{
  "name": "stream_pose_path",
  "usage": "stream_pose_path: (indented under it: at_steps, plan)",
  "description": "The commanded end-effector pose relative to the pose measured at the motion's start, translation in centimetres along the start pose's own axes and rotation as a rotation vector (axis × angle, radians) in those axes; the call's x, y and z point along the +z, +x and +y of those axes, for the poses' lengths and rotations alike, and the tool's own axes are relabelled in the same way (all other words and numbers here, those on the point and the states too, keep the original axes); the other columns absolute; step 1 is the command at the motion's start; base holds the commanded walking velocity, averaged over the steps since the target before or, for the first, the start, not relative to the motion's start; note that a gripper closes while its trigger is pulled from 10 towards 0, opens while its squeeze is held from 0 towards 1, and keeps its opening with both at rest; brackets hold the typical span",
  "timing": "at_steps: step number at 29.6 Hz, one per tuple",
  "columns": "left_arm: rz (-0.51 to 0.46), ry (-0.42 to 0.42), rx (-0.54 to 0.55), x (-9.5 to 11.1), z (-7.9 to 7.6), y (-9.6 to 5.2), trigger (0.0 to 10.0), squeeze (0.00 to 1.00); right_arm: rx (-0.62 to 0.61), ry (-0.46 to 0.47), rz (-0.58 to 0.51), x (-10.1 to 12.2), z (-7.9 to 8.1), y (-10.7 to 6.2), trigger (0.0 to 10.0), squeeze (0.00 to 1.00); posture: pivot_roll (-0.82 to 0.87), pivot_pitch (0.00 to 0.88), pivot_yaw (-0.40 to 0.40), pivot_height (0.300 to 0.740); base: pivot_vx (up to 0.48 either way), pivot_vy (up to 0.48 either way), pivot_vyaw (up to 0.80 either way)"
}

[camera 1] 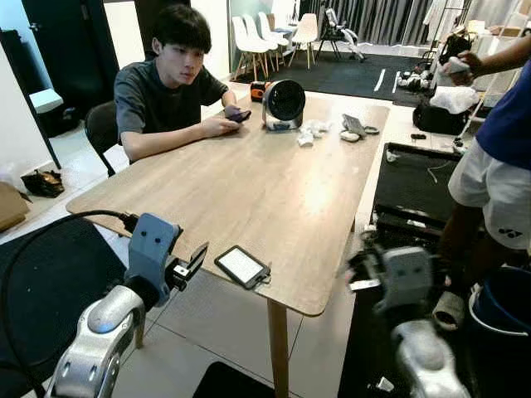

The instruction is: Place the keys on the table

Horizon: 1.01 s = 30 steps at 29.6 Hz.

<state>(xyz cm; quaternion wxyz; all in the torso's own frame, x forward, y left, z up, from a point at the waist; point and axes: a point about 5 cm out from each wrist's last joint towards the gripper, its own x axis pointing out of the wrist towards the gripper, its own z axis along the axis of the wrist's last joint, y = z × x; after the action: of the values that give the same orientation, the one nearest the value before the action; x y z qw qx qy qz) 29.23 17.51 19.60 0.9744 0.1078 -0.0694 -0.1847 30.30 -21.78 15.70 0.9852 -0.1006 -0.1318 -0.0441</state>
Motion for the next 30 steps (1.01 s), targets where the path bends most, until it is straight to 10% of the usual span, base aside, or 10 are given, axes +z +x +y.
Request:
stream_pose_path:
  at_steps: [1, 15, 30]
  plan:
    - [0.042, 0.005, 0.043, -1.1, 0.3, 0.1, 10.0, 0.0, -0.031, -0.005, 0.054, -0.6, -0.6, 0.4, 10.0, 0.0, 0.01, 0.11, 0.045, 0.74, 0.0, 0.0, 0.0]
    - [0.113, 0.064, 0.289, -2.8, 4.4, 0.1, 10.0, 0.0, -0.085, -0.117, 0.14, -1.0, -3.6, 2.5, 10.0, 0.0, 0.0, 0.098, 0.051, 0.74, 0.0, 0.0, 0.0]
    - [0.079, 0.064, 0.266, -2.1, 3.6, 1.7, 10.0, 0.0, 0.081, -0.072, 0.06, -0.1, 1.3, 3.3, 10.0, 0.0, 0.02, 0.088, 0.028, 0.74, 0.0, 0.0, 0.0]
